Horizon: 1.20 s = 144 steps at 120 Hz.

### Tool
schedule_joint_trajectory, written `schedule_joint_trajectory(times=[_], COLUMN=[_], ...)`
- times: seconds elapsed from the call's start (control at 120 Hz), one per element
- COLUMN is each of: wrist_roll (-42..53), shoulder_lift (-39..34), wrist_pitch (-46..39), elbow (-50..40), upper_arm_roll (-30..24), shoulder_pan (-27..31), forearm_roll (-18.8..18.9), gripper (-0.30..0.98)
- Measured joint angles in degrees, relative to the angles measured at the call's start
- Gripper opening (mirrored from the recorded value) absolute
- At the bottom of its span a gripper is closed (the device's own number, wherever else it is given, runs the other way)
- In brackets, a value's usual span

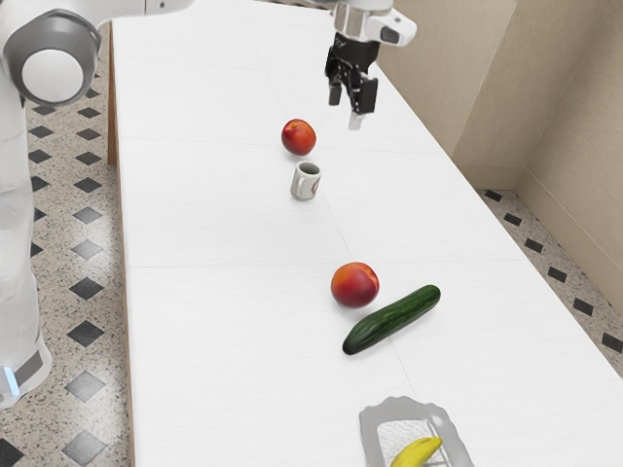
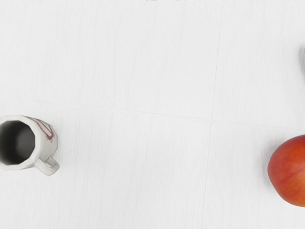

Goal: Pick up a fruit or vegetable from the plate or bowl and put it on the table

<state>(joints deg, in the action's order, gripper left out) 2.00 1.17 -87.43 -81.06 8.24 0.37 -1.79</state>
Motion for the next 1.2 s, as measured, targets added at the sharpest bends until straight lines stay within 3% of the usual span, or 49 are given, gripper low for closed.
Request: schedule_joint_trajectory(times=[0.3,0.425,0.542,0.817,0.983,1.2], wrist_roll=[0.2,0.2,0.3,0.3,0.2,-1.5], shoulder_lift=[0.8,4.2,5.2,6.5,13.2,21.8], wrist_pitch=[-0.9,-1.2,-1.3,-1.7,-5.3,-9.9], elbow=[1.1,3.2,4.0,4.2,8.5,14.1], upper_arm_roll=[-0.2,-5.9,-8.8,-9.4,-9.1,-7.5], shoulder_pan=[-1.0,0.1,-6.2,-20.6,-31.1,-38.2], forearm_roll=[-0.3,-0.5,-0.4,-0.5,-1.8,-2.4], gripper=[0.69,0.69,0.69,0.69,0.69,0.69])
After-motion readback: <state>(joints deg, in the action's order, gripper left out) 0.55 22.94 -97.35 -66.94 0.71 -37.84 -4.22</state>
